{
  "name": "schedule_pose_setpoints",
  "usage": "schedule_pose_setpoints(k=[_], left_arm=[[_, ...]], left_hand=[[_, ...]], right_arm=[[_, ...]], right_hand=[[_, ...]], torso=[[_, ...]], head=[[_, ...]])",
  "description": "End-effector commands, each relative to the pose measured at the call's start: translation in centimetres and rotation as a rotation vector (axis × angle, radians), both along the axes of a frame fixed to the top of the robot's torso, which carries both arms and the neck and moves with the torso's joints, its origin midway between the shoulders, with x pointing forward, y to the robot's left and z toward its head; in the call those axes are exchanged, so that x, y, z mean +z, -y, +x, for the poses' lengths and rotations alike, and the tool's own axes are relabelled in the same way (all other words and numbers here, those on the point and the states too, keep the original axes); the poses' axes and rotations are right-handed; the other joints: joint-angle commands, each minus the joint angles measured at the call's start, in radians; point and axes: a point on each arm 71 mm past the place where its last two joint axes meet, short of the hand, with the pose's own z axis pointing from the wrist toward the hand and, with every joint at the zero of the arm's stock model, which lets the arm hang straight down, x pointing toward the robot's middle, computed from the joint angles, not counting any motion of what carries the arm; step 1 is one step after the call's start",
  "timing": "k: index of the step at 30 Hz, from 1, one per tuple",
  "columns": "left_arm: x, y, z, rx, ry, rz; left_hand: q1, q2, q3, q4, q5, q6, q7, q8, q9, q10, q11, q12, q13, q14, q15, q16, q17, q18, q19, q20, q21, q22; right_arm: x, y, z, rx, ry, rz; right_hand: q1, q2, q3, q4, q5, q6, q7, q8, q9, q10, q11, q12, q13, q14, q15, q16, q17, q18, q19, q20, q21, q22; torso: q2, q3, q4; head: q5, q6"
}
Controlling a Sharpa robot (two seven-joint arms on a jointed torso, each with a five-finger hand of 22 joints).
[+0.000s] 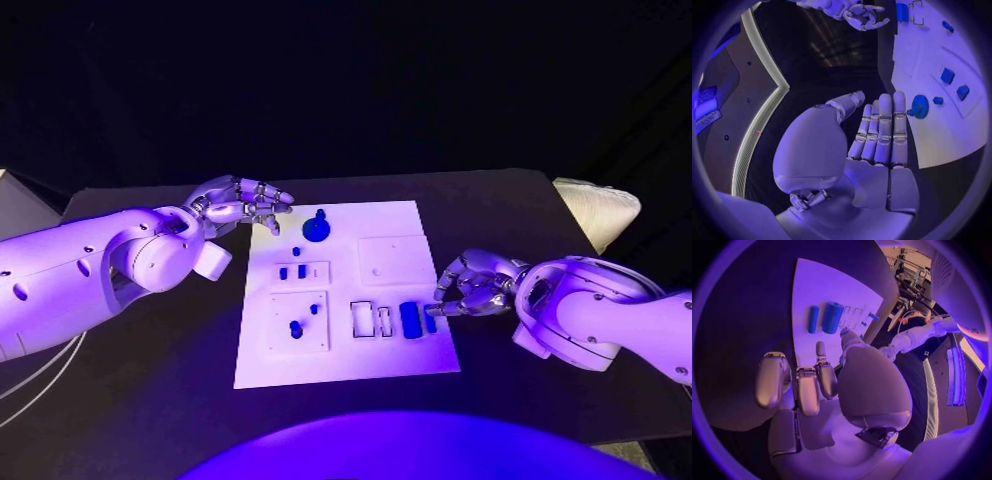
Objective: Assemble the parts on the task board
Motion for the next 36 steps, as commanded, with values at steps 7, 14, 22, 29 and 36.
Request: schedule_pose_setpoints(k=[7,14,22,29,36], left_arm=[[0.1,0.1,-0.1,-0.008,0.005,-0.014],[0.1,-0.1,-0.1,-0.006,0.004,-0.012],[0.1,-0.1,-0.1,-0.007,0.001,-0.011],[0.1,-0.1,-0.1,-0.008,0.0,-0.011],[0.0,-0.1,-0.2,-0.009,-0.003,-0.01]], left_hand=[[0.001,0.008,-0.004,0.0,-0.001,-0.005,0.001,0.004,-0.001,-0.009,0.001,0.006,-0.001,-0.005,0.003,-0.003,-0.002,0.013,0.0,0.009,-0.004,-0.001],[0.001,0.008,-0.004,0.0,-0.001,-0.005,0.001,0.004,-0.001,-0.009,0.001,0.006,-0.001,-0.005,0.003,-0.003,-0.002,0.013,0.0,0.009,-0.004,-0.001],[0.001,0.008,-0.004,0.001,-0.001,-0.006,0.001,0.005,-0.002,-0.009,0.001,0.007,-0.001,-0.005,0.003,-0.003,-0.002,0.013,0.0,0.009,-0.004,-0.002],[0.001,0.008,-0.004,0.001,-0.001,-0.006,0.001,0.005,-0.002,-0.009,0.001,0.007,-0.001,-0.005,0.003,-0.003,-0.002,0.013,0.0,0.009,-0.004,-0.002],[0.0,0.008,-0.005,0.002,-0.001,-0.006,0.001,0.006,-0.002,-0.01,0.002,0.007,-0.001,-0.005,0.004,-0.003,-0.002,0.013,0.0,0.009,-0.005,-0.002]], right_arm=[[-0.8,-1.4,-0.8,0.032,0.055,-0.084],[-1.3,-2.2,-1.0,0.057,0.058,-0.08],[-1.8,-3.1,-1.1,0.08,0.059,-0.071],[-2.1,-3.9,-0.8,0.098,0.063,-0.072],[-2.8,-4.2,-0.4,0.108,0.044,-0.114]], right_hand=[[-0.002,0.016,-0.027,0.001,-0.004,0.022,-0.002,0.011,-0.002,0.01,-0.002,0.008,0.045,0.073,-0.006,0.01,0.111,-0.022,0.058,-0.008,0.019,0.174],[0.001,0.026,-0.037,0.0,-0.003,0.032,-0.005,0.015,-0.002,0.015,-0.005,0.013,0.055,0.075,-0.008,0.014,0.12,-0.024,0.06,-0.009,0.033,0.179],[0.004,0.03,-0.038,0.0,-0.001,0.034,-0.006,0.015,-0.003,0.017,-0.006,0.014,0.057,0.076,-0.009,0.015,0.123,-0.025,0.061,-0.01,0.037,0.181],[0.0,0.036,-0.045,0.002,0.005,0.036,-0.006,0.014,-0.004,0.018,-0.006,0.014,0.06,0.077,-0.009,0.017,0.128,-0.025,0.061,-0.011,0.041,0.182],[-0.04,0.044,-0.083,0.003,0.004,0.033,-0.005,0.01,-0.009,0.015,-0.005,0.009,0.061,0.077,-0.008,0.019,0.134,-0.025,0.061,-0.011,0.042,0.185]], torso=[[0.002,0.0014,0.001],[0.002,0.0015,0.0006],[0.003,0.0024,0.001],[0.002,0.0017,0.0008],[0.002,0.0003,0.0008]], head=[[0.002,0.0],[0.006,0.0],[0.013,0.0],[0.019,0.0],[0.022,0.0]])
